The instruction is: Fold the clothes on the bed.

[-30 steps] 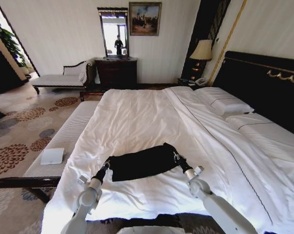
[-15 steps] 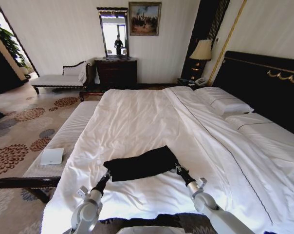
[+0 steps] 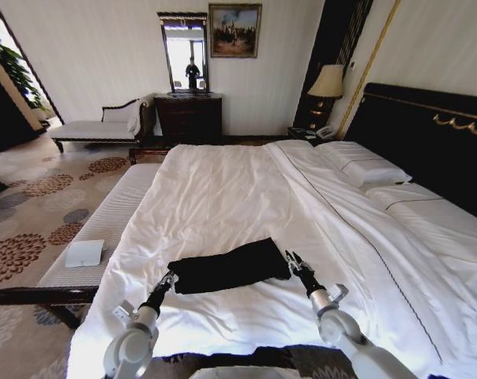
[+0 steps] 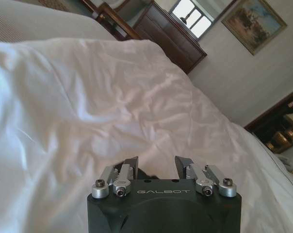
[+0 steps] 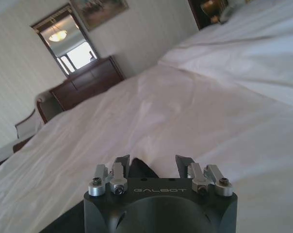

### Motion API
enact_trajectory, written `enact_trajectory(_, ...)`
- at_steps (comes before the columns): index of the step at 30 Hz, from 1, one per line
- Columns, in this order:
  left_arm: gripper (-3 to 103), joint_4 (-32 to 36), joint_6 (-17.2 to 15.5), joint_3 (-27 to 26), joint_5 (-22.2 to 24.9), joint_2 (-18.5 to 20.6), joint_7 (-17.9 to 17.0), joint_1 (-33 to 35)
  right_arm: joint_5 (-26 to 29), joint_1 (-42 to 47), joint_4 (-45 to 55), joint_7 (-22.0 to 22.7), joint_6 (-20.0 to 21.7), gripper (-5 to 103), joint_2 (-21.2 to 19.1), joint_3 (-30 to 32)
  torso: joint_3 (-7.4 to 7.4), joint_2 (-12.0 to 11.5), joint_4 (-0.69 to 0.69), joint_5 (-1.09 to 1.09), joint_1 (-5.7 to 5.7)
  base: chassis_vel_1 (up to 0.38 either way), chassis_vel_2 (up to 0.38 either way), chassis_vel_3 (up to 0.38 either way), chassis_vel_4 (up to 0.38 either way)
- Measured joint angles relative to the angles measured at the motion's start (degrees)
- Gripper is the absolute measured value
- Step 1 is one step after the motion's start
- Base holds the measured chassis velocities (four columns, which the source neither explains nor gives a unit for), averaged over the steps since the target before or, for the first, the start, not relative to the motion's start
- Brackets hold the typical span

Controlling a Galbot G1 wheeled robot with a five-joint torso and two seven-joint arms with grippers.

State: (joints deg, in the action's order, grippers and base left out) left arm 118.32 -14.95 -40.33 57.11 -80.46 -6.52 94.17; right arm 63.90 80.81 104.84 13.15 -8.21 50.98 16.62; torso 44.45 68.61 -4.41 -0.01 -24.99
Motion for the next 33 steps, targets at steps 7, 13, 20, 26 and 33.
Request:
enact_trajectory(7, 75, 2.00, -0.22, -6.00, 3.92, 0.78, -2.38, 0.24, 5.03, -2.17, -1.64, 3.98, 8.17, 82, 2.38, -4.00, 0.00, 0.00, 0.00, 0.01, 0.00, 0.000, 0.000, 0.000, 0.000)
enact_trajectory(13, 96, 3.60, -0.55, -8.18, 6.25, 2.15, -3.45, 0.66, 6.40, -3.45, -2.14, 7.22, 10.93, 99, 4.00, -5.04, 0.00, 0.00, 0.00, 0.00, 0.00, 0.000, 0.000, 0.000, 0.000)
enact_trajectory(20, 100, 3.80, -0.67, -7.71, 6.20, 1.89, -4.11, 0.22, 6.43, -5.95, -6.04, 5.74, 11.11, 100, 6.26, -5.79, 0.00, 0.00, -0.01, 0.00, 0.00, 0.000, 0.000, 0.000, 0.000)
enact_trajectory(26, 100, 4.98, -0.80, -6.67, 5.62, 0.89, -4.75, 0.33, 6.64, -9.57, -10.69, 1.97, 9.86, 100, 9.53, -5.95, 0.00, 0.00, 0.00, 0.01, 0.00, 0.000, 0.000, 0.000, 0.000)
enact_trajectory(33, 100, 5.63, -0.81, -6.19, 5.26, 0.71, -4.93, 0.65, 6.88, -10.01, -11.58, 0.35, 8.55, 80, 11.06, -5.28, 0.01, 0.00, 0.00, 0.01, 0.00, 0.000, 0.000, 0.000, 0.000)
